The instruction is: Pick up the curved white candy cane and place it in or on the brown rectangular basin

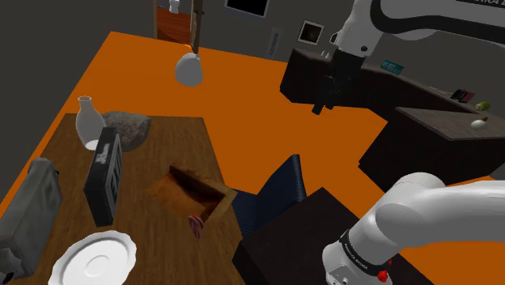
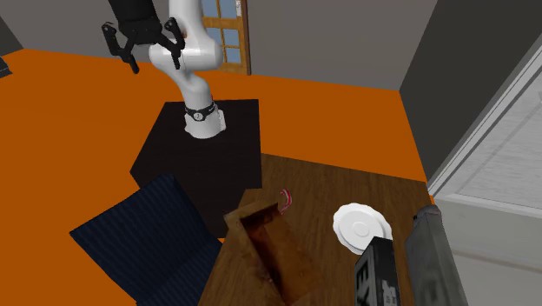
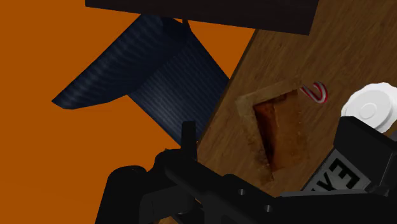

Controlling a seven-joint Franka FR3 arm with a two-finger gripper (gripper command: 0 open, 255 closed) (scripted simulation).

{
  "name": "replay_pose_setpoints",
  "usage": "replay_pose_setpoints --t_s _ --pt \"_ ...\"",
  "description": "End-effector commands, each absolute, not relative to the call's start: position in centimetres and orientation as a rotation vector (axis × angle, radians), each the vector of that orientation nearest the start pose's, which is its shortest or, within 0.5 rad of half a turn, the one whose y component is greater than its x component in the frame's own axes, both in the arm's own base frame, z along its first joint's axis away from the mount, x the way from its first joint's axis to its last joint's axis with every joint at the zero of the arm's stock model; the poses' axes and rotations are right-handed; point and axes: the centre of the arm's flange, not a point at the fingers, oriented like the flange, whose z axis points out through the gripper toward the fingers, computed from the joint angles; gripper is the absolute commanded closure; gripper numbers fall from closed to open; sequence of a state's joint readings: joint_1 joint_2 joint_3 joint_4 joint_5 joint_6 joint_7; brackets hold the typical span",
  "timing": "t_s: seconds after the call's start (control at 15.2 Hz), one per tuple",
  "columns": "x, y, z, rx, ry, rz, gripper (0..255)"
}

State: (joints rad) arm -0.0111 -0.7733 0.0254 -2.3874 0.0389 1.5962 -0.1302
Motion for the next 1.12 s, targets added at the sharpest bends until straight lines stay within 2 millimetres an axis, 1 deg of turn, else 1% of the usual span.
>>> replay_pose_setpoints --t_s 0.0,1.06 --pt "31.2 1.1 57.4 -3.112 -0.212 0.026 0" --pt "36.3 15.1 41.9 -3.132 -0.258 0.082 0"
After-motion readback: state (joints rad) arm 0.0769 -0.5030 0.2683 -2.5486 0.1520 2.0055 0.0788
